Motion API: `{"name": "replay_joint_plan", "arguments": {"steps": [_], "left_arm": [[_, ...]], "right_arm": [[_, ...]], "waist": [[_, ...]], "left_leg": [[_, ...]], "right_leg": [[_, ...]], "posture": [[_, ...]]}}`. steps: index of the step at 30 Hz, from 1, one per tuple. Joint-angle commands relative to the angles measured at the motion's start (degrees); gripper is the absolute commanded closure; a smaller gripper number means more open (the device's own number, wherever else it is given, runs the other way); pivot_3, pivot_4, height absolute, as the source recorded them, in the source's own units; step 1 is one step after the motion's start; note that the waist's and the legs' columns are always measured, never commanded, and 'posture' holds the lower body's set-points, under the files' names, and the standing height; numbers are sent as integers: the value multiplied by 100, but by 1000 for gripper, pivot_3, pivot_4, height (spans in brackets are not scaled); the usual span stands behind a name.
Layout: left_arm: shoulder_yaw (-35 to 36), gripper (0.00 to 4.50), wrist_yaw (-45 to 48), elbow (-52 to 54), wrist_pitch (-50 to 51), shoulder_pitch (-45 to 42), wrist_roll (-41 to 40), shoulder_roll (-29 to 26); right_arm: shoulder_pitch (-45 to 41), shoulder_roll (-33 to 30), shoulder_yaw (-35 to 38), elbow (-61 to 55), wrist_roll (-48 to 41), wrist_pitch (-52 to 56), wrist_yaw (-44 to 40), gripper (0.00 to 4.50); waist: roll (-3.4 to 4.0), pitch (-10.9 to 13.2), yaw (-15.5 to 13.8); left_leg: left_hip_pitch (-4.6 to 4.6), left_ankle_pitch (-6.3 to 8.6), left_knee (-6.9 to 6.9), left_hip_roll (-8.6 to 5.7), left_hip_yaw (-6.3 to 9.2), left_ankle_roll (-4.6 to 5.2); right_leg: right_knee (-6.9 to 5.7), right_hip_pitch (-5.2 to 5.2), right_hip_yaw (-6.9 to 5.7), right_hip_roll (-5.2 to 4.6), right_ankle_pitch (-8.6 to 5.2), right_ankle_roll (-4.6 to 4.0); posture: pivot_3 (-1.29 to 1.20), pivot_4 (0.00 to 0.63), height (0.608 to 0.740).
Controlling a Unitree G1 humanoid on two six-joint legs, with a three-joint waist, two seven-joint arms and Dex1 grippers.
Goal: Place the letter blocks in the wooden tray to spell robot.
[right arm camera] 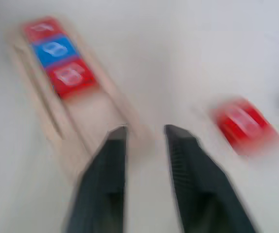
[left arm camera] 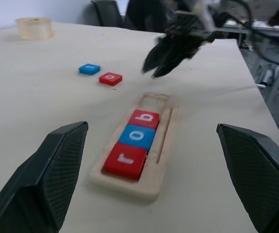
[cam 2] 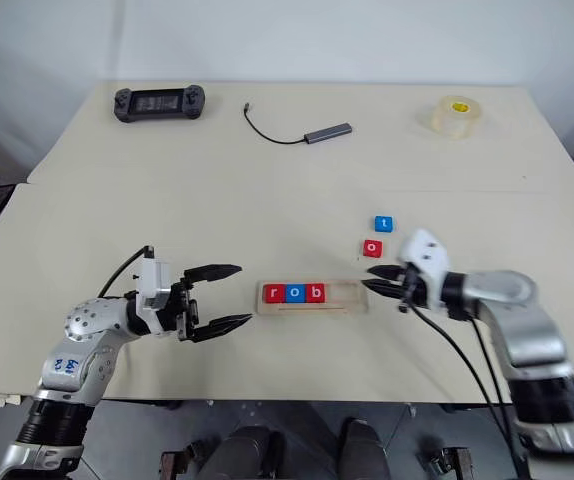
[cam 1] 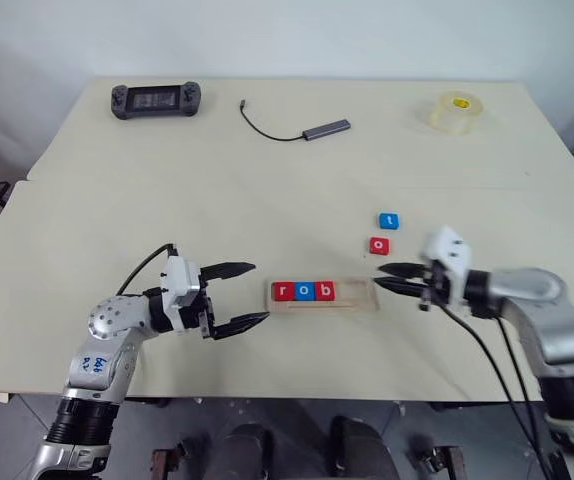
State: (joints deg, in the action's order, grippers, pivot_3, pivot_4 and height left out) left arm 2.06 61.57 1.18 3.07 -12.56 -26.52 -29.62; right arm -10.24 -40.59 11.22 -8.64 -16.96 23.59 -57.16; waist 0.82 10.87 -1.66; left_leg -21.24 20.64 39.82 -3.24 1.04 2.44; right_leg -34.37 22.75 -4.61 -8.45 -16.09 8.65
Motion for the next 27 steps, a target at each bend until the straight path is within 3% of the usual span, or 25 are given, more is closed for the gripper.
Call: {"name": "replay_joint_plan", "arguments": {"steps": [1, 6, 12, 16, 24, 27], "left_arm": [[210, 0, -118, -22, -56, -43, -39, -10], [209, 0, 24, -152, -43, -79, -40, -94], [193, 0, 110, -375, -173, -312, 27, -64], [165, 0, 116, -378, -224, -325, 39, -41], [142, 0, -68, -215, -228, -239, 99, 40], [168, 0, -167, -46, -243, -69, 120, 61]], "right_arm": [[807, 239, 993, -434, -139, -574, 545, 1833], [1882, 744, 1700, -528, -3, -1713, 1110, 53], [2298, 990, 1876, -169, 3, -2449, 1423, 22], [1672, 830, 1506, -85, -118, -2164, 1496, 22], [-363, 50, 581, -99, -538, 684, 1793, 22], [-1581, -33, -46, 239, -321, 1811, 2117, 22]], "waist": [[0, 0, 5], [1, -1, 38], [2, -1, 44], [3, -2, 80], [6, -2, 144], [6, -2, 162]], "left_leg": [[1, 0, 0, 1, -1, 0], [14, 0, -1, 4, -13, -1], [22, -2, 0, 5, -19, 1], [26, -2, 1, 6, -21, 1], [15, -3, 9, 11, -10, 1], [8, -3, 8, 10, -4, 1]], "right_leg": [[1, 0, 0, 0, 0, 0], [-8, -3, 11, 5, 0, 1], [-15, -3, 23, 8, 0, 1], [-18, -4, 27, 8, 0, 0], [-19, 1, 19, 4, 0, -2], [-15, 1, 14, 3, -1, -3]], "posture": [[0, 150, 740], [0, 150, 740], [0, 150, 740], [0, 150, 740], [0, 150, 740], [0, 150, 740]]}}
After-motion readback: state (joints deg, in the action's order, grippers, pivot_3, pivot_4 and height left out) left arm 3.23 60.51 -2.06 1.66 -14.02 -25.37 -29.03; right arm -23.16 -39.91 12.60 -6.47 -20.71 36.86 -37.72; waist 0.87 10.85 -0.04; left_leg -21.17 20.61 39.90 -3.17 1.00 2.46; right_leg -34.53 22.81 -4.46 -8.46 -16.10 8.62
